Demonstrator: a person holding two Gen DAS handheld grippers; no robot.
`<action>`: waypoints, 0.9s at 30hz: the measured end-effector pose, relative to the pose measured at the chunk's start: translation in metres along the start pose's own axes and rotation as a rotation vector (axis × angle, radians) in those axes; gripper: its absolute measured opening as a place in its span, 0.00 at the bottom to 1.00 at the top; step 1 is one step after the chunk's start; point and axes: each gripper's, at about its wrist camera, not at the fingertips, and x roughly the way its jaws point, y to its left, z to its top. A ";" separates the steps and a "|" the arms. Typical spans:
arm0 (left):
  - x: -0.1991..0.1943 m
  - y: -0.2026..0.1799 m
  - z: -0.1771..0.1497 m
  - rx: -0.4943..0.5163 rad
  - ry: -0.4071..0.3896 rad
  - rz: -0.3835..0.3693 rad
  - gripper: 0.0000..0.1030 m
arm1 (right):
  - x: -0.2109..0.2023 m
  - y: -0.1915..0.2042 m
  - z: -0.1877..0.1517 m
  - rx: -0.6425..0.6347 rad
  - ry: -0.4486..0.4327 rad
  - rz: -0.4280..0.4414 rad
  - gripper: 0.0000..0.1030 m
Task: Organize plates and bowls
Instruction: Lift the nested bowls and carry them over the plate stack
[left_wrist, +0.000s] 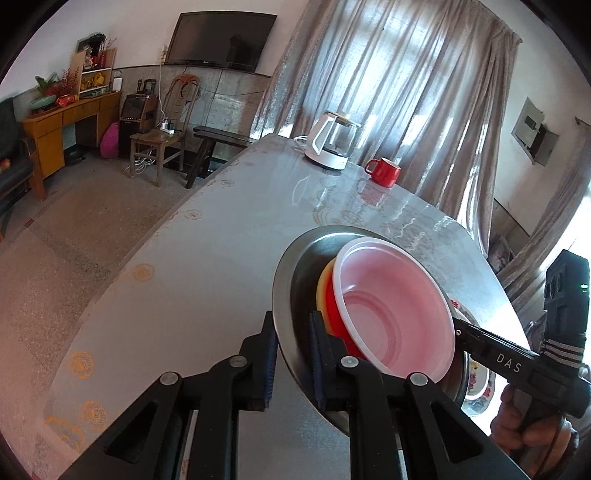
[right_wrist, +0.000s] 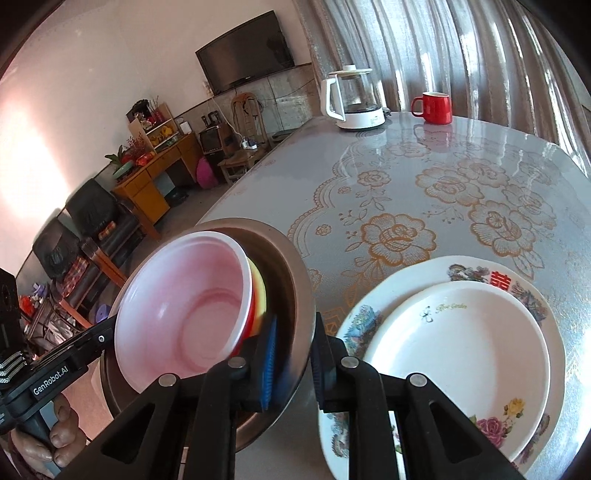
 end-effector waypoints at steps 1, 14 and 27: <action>0.000 -0.005 0.000 0.007 0.001 -0.009 0.14 | -0.005 -0.004 -0.001 0.012 -0.009 -0.003 0.16; 0.022 -0.075 -0.004 0.109 0.063 -0.101 0.16 | -0.062 -0.062 -0.009 0.137 -0.112 -0.083 0.16; 0.056 -0.122 -0.008 0.185 0.132 -0.146 0.16 | -0.079 -0.113 -0.019 0.249 -0.131 -0.174 0.17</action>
